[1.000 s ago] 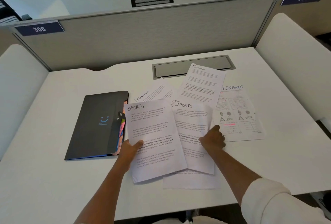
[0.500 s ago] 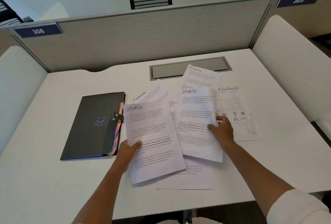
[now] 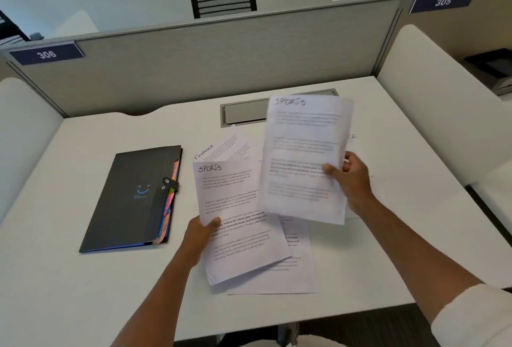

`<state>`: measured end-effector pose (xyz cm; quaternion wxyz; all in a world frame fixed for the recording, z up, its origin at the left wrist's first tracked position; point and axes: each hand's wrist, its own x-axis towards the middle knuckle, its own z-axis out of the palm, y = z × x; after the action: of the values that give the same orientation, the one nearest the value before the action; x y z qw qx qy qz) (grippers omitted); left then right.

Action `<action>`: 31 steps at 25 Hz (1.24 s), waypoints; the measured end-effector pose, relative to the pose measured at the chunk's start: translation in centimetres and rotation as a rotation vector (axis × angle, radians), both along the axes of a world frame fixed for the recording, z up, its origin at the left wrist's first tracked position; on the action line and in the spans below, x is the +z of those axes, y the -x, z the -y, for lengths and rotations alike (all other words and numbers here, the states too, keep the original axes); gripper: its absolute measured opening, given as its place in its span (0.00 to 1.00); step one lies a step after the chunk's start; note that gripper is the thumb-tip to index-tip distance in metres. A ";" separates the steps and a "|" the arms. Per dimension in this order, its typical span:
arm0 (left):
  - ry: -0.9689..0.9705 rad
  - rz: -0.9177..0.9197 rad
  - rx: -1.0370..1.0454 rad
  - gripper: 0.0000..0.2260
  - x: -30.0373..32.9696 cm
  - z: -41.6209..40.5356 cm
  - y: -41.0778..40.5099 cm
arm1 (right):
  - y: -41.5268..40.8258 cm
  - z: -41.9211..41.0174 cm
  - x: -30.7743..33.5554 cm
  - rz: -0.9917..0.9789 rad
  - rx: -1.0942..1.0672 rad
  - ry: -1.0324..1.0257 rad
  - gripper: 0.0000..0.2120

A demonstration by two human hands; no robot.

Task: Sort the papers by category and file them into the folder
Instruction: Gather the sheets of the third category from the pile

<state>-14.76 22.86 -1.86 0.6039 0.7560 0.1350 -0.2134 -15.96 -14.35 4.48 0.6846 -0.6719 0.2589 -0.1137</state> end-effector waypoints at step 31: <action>0.280 0.244 -0.164 0.27 7.1 8.2 -0.9 | 1.4 -3.6 0.0 -0.049 0.365 -0.012 0.16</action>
<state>-13.89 14.64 5.23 0.6957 0.6932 -0.0320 -0.1854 -17.39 -10.79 4.49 0.6912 -0.7063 0.1500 0.0305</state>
